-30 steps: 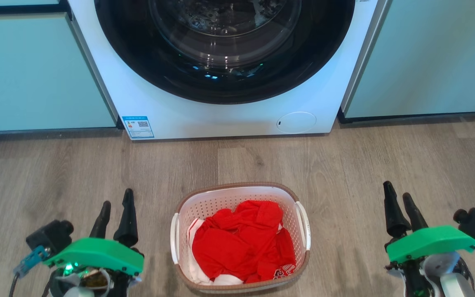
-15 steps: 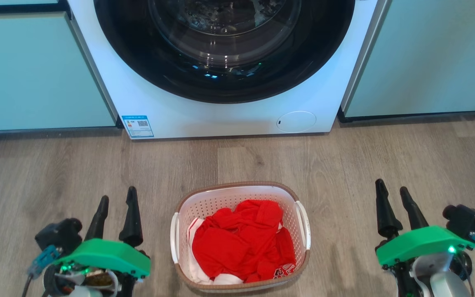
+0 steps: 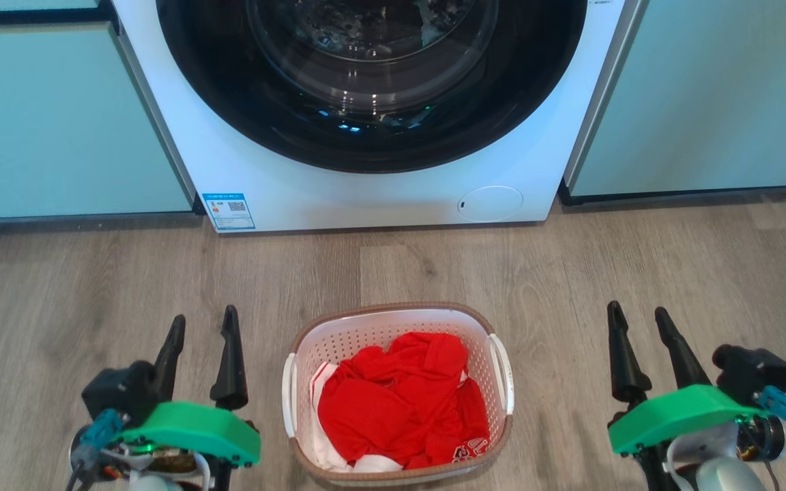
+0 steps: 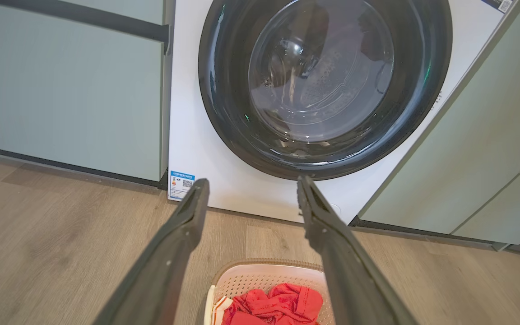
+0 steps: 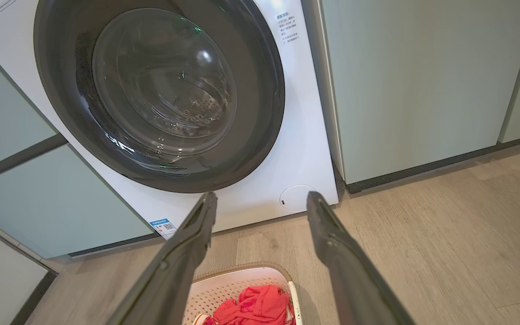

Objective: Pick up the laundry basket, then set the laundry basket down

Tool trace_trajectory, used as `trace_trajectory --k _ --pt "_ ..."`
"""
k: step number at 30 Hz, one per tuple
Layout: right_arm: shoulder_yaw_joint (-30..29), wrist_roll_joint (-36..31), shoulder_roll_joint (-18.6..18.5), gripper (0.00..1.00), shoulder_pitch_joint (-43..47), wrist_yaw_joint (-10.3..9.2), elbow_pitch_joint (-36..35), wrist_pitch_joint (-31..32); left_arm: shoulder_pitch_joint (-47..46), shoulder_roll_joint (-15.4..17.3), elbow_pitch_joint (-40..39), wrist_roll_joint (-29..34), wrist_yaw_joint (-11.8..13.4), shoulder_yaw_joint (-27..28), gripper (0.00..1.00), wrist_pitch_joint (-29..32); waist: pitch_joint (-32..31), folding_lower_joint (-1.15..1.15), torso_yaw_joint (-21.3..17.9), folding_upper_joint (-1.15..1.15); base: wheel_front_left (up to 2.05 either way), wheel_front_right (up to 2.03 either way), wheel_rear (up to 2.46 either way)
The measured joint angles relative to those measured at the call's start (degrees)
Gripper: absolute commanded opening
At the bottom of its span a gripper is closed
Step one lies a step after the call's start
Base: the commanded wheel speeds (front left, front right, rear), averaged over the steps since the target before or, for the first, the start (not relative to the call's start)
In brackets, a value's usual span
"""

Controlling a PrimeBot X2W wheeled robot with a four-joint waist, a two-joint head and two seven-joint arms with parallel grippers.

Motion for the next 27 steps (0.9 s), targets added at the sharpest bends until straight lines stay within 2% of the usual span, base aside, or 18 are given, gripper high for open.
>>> trace_trajectory --k 18,27 --pt "1.92 -12.92 -0.11 1.0 0.99 0.0 -1.56 -3.22 2.22 -0.71 -1.48 13.03 -0.02 -0.38 1.0 -3.15 -0.9 0.0 -0.02 0.0 0.0 0.0 0.0" --pt "2.94 -18.68 -0.15 1.0 1.2 0.0 -2.34 -4.46 4.31 -0.89 -1.98 17.5 -0.11 -0.52 1.0 -4.69 -1.07 0.0 -0.21 0.0 0.0 0.0 0.0"
